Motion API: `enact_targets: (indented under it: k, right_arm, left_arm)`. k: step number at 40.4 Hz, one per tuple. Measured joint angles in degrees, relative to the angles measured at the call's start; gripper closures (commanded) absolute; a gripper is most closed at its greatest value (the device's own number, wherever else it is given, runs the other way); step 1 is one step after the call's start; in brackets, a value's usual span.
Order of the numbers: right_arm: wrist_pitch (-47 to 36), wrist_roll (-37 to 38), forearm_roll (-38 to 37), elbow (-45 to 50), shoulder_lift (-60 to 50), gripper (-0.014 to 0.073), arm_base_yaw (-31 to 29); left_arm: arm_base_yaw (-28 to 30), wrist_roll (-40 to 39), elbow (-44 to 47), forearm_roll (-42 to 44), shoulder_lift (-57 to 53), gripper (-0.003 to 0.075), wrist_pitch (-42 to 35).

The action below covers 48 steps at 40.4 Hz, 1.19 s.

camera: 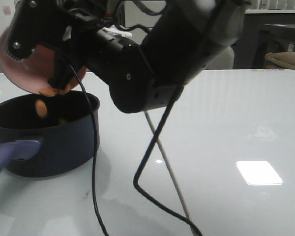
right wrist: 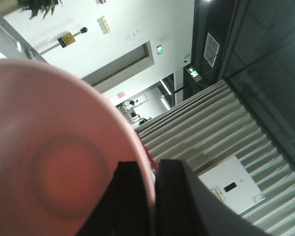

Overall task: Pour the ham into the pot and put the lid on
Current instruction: 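Tilt the pink bowl with the right gripper to pour slices into pot, then carry the empty bowl back and lower it onto the table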

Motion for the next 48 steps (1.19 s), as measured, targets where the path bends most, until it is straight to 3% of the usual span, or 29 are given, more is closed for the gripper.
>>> enact_targets:
  k: [10,17,22,27,40,48]
  right_arm:
    - [-0.57,1.65,0.42,0.0,0.93,0.0459,0.0]
    - [2.61,19.12,6.25,0.0,-0.26,0.0459,0.0]
    - [12.08,33.49,10.64,0.0,-3.91,0.0459,0.0]
    - [20.86,42.13,12.72,0.0,-8.17,0.0459,0.0]
    - [53.54,44.93,16.1,0.0,-18.47,0.0459,-0.35]
    - [71.81,44.93,16.1,0.0,-23.45,0.0459,-4.05]
  left_arm:
    - [0.0,0.0,0.0,0.0,0.0,0.0192,0.0]
    - [0.0,0.0,0.0,0.0,0.0,0.0192,0.0]
    - [0.0,0.0,0.0,0.0,0.0,0.0192,0.0]
    - [0.0,0.0,0.0,0.0,0.0,0.0192,0.0]
    - [0.0,0.0,0.0,0.0,0.0,0.0192,0.0]
    - [0.0,0.0,0.0,0.0,0.0,0.0192,0.0]
